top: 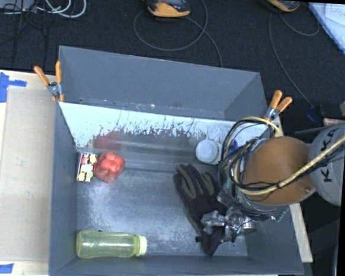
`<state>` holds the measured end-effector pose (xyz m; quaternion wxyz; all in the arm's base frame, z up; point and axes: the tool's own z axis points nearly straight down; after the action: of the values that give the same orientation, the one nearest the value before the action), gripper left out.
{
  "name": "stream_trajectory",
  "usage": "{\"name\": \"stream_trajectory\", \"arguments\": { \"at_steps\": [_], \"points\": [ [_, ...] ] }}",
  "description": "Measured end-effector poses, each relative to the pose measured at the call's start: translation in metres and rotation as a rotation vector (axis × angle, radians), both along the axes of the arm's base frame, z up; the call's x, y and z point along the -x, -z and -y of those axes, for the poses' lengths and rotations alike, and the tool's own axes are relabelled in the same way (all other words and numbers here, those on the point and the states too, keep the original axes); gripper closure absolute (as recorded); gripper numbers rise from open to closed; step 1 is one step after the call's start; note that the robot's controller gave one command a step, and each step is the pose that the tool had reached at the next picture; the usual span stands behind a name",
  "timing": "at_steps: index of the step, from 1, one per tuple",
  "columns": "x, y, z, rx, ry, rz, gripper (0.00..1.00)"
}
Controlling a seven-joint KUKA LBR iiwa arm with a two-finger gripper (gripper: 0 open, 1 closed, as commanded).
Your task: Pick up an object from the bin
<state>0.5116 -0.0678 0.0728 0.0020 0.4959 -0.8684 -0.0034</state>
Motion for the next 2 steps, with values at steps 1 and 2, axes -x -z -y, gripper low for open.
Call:
{"name": "stream_trajectory", "arguments": {
  "at_steps": [1,2],
  "points": [
    [0.002,-0.023,-0.001,-0.002,0.0,-0.008,1.0],
    [0.002,-0.047,-0.001,-0.002,0.001,-0.006,1.0]
  ]
}}
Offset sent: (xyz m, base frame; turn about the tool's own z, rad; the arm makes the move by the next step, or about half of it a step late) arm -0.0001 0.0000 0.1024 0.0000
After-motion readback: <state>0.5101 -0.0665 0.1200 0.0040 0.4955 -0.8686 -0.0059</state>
